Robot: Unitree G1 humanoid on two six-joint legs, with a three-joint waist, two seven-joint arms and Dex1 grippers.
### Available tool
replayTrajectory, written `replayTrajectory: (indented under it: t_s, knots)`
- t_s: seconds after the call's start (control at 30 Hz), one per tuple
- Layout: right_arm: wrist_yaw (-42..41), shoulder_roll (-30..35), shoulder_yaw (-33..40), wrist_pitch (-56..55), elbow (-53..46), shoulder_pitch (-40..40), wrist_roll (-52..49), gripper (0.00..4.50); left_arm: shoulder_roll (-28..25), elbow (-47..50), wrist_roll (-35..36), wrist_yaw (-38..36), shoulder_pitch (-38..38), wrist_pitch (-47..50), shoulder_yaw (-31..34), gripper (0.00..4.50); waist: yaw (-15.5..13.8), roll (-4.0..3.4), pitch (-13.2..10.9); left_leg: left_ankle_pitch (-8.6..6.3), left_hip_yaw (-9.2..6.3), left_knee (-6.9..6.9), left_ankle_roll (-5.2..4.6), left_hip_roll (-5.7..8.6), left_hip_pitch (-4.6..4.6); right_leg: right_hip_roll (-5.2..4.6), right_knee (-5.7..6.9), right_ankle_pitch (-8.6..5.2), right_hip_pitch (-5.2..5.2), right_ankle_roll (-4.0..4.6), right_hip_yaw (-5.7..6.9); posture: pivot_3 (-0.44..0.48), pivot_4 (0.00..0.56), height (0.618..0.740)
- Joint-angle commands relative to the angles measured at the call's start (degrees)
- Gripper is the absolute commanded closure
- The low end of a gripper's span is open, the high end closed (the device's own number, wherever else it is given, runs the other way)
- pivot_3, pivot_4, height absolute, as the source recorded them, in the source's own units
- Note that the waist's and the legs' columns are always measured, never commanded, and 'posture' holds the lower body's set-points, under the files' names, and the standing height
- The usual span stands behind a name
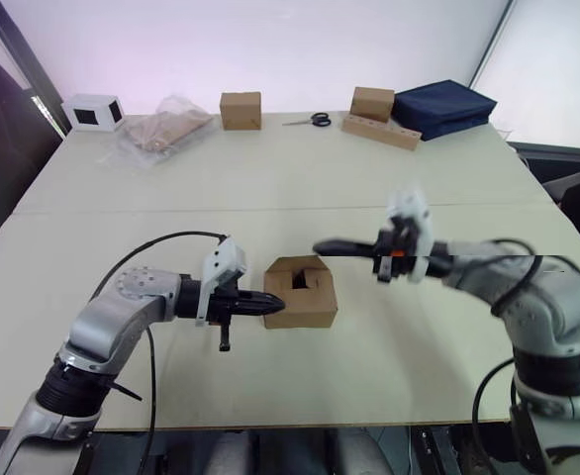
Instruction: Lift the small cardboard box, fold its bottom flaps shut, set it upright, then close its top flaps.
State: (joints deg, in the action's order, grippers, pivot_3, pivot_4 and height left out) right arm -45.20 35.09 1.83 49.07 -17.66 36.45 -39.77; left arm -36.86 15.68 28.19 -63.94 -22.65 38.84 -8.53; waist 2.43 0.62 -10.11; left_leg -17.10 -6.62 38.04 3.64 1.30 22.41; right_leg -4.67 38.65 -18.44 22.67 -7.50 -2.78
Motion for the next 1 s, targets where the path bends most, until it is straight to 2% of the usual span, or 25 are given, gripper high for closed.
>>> replayTrajectory:
  t_s: [0.03, 0.33, 0.6, 1.0]
  knots:
    - [-1.1, 1.1, -6.5, -4.0, 7.2, 2.9, 7.9, 4.50, -0.4, -0.4, -0.4, 0.3, -0.1, -0.8, -0.3, 4.48, 0.0, 0.00, 0.0, 0.00, 0.01, 0.00, 0.00, 0.00, 0.00, 0.00, 0.00, 0.00, 0.00, 0.00, 0.00, 0.000, 0.150, 0.740]
    - [-8.6, -0.1, -11.9, -7.8, 14.0, 6.9, 12.2, 4.50, -0.7, 0.0, -0.3, 1.1, 0.2, -1.0, 0.1, 4.48, 0.0, -0.01, 0.0, 0.00, 0.00, -0.01, 0.00, 0.00, 0.02, -0.01, -0.02, 0.00, 0.02, 0.00, 0.00, 0.000, 0.150, 0.740]
    - [-12.7, 0.0, -13.6, -6.6, 10.7, 5.8, 12.1, 4.50, -0.3, -0.1, -0.4, 1.7, 0.1, -1.2, -0.1, 4.48, 0.0, -0.01, 0.0, 0.00, -0.03, -0.01, 0.00, 0.00, 0.02, -0.03, -0.03, 0.00, 0.02, 0.00, -0.01, 0.000, 0.150, 0.740]
    - [-12.4, -0.1, -12.9, -4.2, 4.5, 1.9, 10.8, 4.50, -0.3, -0.4, -0.3, 1.8, -0.6, -0.8, -0.2, 4.48, 0.0, -0.01, 0.0, 0.00, -0.05, -0.01, 0.00, 0.00, 0.02, -0.03, -0.03, 0.00, 0.02, 0.00, -0.01, 0.000, 0.150, 0.740]
